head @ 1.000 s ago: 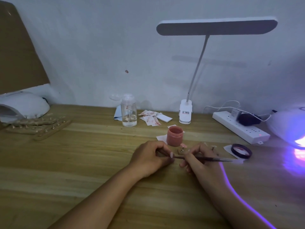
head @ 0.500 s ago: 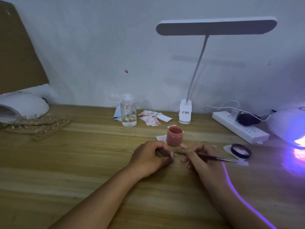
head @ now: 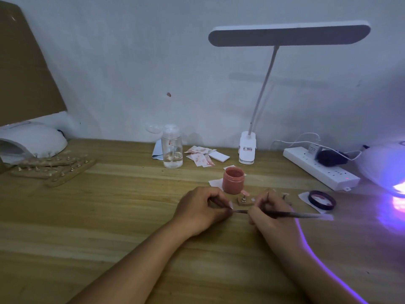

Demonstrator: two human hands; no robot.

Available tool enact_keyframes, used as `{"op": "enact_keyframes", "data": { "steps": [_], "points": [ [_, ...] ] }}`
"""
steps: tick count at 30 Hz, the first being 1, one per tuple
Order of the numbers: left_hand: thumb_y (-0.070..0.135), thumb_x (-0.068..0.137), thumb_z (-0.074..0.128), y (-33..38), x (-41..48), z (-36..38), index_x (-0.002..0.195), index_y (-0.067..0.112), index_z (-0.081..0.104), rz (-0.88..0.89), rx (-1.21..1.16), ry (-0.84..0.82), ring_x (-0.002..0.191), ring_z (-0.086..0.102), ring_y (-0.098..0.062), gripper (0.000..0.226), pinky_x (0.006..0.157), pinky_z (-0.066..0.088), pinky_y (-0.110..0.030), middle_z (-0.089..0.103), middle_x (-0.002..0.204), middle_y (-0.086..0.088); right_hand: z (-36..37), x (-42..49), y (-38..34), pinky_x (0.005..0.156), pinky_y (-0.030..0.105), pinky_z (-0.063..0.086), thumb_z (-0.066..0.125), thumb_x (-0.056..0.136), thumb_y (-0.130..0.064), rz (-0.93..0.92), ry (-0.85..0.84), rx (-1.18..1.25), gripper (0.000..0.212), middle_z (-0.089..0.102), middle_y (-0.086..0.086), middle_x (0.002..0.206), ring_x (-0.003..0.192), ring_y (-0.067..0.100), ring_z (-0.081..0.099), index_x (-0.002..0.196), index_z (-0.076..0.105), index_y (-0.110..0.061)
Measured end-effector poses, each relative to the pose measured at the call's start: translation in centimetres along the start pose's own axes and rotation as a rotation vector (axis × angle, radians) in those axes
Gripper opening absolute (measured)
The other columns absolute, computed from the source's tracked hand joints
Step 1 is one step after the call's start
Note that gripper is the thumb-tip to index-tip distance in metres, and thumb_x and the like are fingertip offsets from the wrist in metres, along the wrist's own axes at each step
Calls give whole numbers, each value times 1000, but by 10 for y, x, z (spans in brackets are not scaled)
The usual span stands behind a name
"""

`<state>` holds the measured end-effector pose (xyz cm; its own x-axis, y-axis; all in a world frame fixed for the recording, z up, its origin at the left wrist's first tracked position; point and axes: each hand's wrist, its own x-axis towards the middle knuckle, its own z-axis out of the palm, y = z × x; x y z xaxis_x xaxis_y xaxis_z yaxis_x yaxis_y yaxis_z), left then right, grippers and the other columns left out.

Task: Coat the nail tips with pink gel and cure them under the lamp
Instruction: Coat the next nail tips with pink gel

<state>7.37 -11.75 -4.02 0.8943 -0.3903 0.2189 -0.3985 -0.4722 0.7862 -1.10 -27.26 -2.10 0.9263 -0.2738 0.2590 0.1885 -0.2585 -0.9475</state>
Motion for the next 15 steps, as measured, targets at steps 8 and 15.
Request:
{"op": "enact_keyframes", "data": {
  "steps": [8, 15],
  "points": [
    [33, 75, 80, -2, 0, 0, 74, 45, 71, -14, 7, 12, 54, 50, 11, 15, 57, 34, -20, 72, 79, 24, 1, 1, -2, 58, 4, 38, 61, 83, 9, -1, 4, 4, 12, 58, 2, 63, 62, -16, 53, 77, 51, 8],
    [33, 74, 80, -1, 0, 1, 72, 46, 70, -10, 12, 19, 54, 50, 11, 16, 59, 34, -22, 72, 79, 23, 2, 1, -3, 54, 6, 37, 63, 82, 6, -1, 26, -5, 12, 58, 3, 61, 54, -5, 48, 77, 52, 6]
  ]
}}
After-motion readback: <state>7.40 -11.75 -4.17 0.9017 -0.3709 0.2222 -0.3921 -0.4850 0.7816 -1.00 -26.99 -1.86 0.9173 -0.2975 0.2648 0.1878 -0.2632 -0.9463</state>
